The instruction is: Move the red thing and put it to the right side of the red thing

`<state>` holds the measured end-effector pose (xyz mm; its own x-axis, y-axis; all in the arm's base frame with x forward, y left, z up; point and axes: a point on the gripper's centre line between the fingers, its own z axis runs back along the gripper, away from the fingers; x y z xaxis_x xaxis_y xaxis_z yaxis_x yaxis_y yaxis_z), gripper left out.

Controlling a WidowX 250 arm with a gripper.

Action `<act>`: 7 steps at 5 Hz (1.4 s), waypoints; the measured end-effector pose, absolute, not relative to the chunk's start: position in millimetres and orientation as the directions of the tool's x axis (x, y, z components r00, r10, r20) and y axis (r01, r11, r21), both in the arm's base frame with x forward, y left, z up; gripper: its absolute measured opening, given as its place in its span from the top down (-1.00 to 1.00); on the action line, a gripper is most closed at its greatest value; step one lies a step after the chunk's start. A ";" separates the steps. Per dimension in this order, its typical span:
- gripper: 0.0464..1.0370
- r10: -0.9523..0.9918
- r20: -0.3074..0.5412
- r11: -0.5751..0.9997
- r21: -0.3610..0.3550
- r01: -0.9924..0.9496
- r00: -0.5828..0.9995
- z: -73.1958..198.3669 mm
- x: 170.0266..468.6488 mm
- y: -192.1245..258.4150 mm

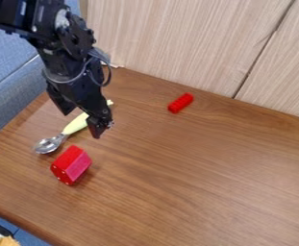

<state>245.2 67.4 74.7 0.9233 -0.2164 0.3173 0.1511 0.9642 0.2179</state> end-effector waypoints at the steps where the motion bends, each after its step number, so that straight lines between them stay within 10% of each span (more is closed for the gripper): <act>1: -0.92 -0.209 0.303 0.967 0.206 0.150 0.930 69.6 243.0 66.4; 7: -0.92 -0.197 0.255 0.980 0.080 0.182 0.947 33.2 382.2 16.6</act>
